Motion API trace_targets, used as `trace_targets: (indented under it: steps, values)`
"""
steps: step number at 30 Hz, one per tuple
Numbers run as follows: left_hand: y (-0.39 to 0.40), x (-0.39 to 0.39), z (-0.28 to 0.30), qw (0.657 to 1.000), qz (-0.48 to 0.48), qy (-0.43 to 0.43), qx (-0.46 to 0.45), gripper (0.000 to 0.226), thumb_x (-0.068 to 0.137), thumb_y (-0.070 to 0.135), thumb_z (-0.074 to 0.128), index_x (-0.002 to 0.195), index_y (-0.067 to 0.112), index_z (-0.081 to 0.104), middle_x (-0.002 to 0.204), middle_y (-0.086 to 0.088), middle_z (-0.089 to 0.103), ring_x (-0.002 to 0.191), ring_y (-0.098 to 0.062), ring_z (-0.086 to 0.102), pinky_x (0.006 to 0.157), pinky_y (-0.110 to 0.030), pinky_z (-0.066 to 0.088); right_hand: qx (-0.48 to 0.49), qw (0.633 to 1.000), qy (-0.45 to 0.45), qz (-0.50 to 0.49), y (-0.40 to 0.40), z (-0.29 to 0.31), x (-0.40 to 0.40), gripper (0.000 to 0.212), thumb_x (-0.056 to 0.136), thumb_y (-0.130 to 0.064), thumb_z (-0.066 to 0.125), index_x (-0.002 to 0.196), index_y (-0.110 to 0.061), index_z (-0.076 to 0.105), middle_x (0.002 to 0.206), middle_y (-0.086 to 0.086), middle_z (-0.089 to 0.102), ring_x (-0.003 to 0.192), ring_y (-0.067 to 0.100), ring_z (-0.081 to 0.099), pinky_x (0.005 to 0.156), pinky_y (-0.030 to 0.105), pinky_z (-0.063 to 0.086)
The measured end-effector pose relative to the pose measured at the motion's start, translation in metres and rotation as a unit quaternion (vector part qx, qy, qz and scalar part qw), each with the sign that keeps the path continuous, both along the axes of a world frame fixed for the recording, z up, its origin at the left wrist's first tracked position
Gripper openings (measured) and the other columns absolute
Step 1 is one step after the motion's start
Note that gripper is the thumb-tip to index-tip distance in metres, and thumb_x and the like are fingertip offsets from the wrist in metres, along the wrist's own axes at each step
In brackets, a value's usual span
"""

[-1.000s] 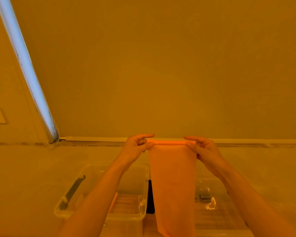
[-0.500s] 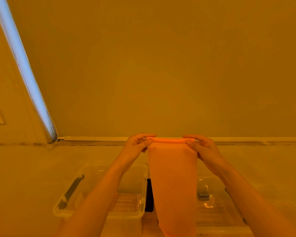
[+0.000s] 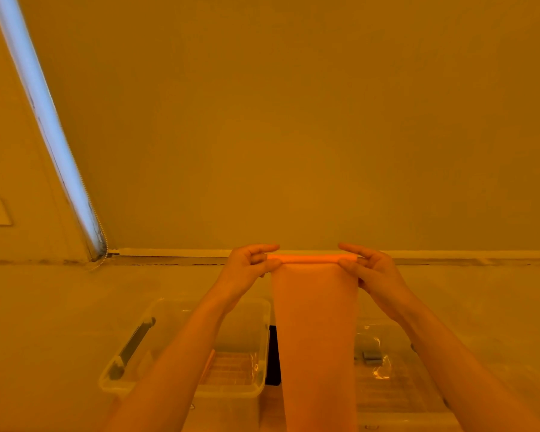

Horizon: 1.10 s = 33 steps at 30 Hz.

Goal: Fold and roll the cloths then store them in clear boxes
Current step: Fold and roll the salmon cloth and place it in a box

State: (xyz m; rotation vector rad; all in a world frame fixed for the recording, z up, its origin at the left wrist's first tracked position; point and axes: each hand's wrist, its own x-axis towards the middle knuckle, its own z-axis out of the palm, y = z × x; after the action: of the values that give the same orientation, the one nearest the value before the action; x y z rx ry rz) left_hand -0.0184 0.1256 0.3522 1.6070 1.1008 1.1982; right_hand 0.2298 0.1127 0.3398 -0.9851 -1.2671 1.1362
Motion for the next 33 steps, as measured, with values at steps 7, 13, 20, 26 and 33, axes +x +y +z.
trace_targets:
  steps: [7,13,20,26,33]
  values:
    - [0.0016,-0.0002,-0.0061,1.000,-0.004,0.011,0.011,0.009,0.088,0.014,0.063,0.086,0.022,0.067,0.066,0.006,0.062,0.058,-0.003,0.052,0.053,-0.018,0.038,-0.001,1.000,-0.030,0.005,-0.0075,0.0013,-0.0037,0.015,0.090,-0.013,0.056,0.098,-0.012,0.068,0.082,0.005,0.069,0.076,0.018,0.064,0.067,0.029,0.052]
    - [0.0023,-0.0009,-0.0105,0.999,-0.020,-0.026,0.025,0.019,0.087,0.014,0.062,0.094,0.030,0.072,0.064,0.010,0.060,0.061,-0.005,0.048,0.055,-0.016,0.038,-0.019,1.000,-0.015,0.015,-0.0073,0.0017,-0.0046,0.019,0.090,-0.006,0.054,0.098,-0.016,0.068,0.082,0.009,0.061,0.070,0.018,0.054,0.058,0.025,0.043]
    - [-0.0008,0.0030,-0.0064,0.995,-0.065,-0.073,-0.001,0.020,0.089,0.021,0.056,0.097,0.028,0.073,0.103,0.001,0.070,0.093,-0.016,0.063,0.077,-0.026,0.048,-0.004,1.000,-0.002,-0.010,-0.0079,0.0043,-0.0059,0.007,0.084,-0.012,0.062,0.086,-0.009,0.067,0.080,0.004,0.062,0.074,0.016,0.054,0.064,0.031,0.040]
    - [0.0020,-0.0002,-0.0067,0.998,-0.050,-0.028,0.012,0.024,0.087,0.015,0.063,0.107,0.025,0.068,0.089,-0.004,0.070,0.080,-0.014,0.063,0.072,-0.024,0.051,-0.008,1.000,-0.017,-0.016,-0.0052,0.0026,-0.0017,0.021,0.082,-0.009,0.066,0.103,-0.012,0.068,0.080,0.007,0.068,0.072,0.018,0.061,0.060,0.029,0.048]
    - [0.0048,0.0008,-0.0035,0.999,-0.030,0.008,0.018,0.010,0.090,0.013,0.059,0.088,0.021,0.066,0.068,0.009,0.064,0.060,0.002,0.057,0.057,-0.018,0.042,-0.011,0.999,-0.036,-0.010,-0.0065,0.0059,-0.0027,0.016,0.088,-0.007,0.059,0.100,-0.002,0.067,0.082,0.008,0.065,0.076,0.019,0.059,0.063,0.026,0.051]
